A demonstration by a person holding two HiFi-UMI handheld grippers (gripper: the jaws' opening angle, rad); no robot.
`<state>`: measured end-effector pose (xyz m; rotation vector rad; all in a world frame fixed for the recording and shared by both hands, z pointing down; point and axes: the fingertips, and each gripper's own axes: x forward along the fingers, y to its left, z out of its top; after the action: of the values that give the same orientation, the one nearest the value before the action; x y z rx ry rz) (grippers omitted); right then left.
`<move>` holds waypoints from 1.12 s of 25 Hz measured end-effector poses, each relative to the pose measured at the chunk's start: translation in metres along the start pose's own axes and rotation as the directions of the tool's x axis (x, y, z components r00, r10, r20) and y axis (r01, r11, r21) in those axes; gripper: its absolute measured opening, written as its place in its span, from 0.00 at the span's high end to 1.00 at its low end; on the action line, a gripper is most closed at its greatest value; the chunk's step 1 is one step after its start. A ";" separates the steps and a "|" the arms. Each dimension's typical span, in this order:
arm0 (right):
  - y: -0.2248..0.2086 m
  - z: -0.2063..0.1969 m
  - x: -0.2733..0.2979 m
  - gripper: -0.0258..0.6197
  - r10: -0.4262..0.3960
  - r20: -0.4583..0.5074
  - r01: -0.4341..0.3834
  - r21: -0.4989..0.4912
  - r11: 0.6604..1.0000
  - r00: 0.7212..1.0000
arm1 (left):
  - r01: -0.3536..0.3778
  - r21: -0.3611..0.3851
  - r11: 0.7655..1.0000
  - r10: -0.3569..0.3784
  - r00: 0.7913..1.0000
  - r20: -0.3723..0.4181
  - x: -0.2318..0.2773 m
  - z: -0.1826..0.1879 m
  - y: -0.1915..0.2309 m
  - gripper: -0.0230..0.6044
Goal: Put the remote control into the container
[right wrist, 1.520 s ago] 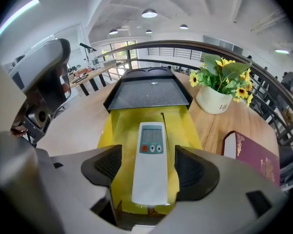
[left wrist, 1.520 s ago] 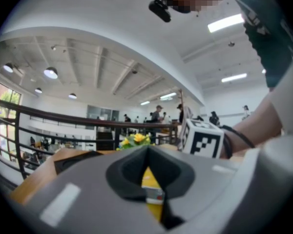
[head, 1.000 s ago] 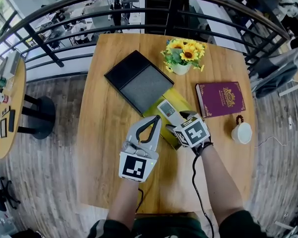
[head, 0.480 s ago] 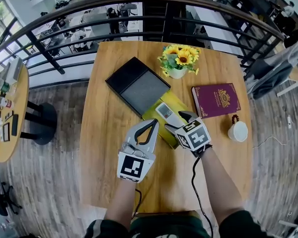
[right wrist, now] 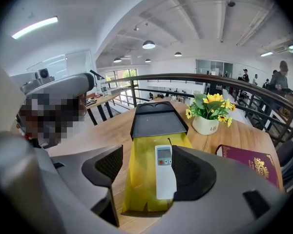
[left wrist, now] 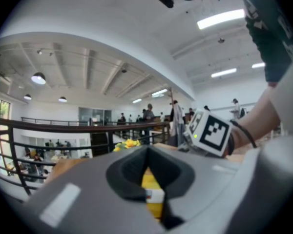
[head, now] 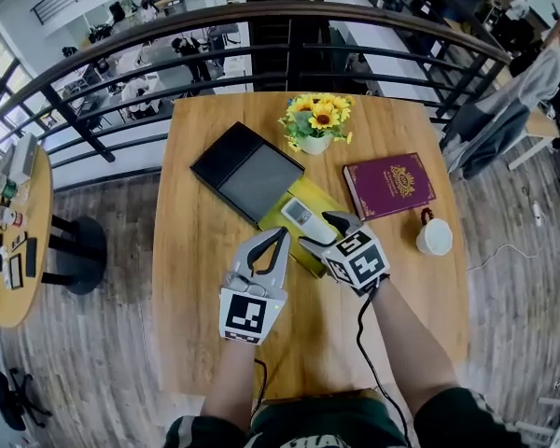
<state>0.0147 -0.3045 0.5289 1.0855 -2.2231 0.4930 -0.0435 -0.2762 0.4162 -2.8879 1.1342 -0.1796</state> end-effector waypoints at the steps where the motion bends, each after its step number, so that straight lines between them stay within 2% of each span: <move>1: 0.003 0.003 -0.004 0.46 0.001 0.015 -0.001 -0.003 1.000 1.000 | 0.005 -0.002 1.000 -0.005 1.000 0.002 -0.002 0.002 -0.002 0.97; 7: 0.015 0.012 -0.020 0.46 -0.004 0.081 0.005 -0.009 1.000 0.997 | 0.019 -0.007 1.000 -0.019 1.000 -0.005 -0.008 0.008 -0.008 0.97; 13: 0.017 0.025 -0.036 0.46 -0.044 0.149 0.046 -0.010 0.999 0.988 | 0.033 0.007 0.999 -0.032 0.999 -0.006 -0.013 0.013 -0.008 0.97; 20: 0.025 0.044 -0.076 0.46 -0.051 0.267 0.060 -0.026 0.998 0.962 | 0.026 0.023 0.999 -0.026 1.000 0.002 -0.027 0.034 -0.010 0.97; 24: 0.017 0.061 -0.100 0.46 -0.047 0.331 0.062 -0.034 0.997 0.942 | 0.019 0.059 0.998 -0.020 1.000 0.022 -0.024 0.057 -0.013 0.97; 28: 0.020 0.067 -0.121 0.46 -0.029 0.353 0.039 -0.022 0.999 0.935 | 0.019 0.075 0.997 -0.020 1.000 0.014 -0.027 0.075 -0.022 0.97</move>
<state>0.0328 -0.2610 0.3978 1.2769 -2.5050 0.2637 -0.0395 -0.2421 0.3412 -2.8313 1.0737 -0.1971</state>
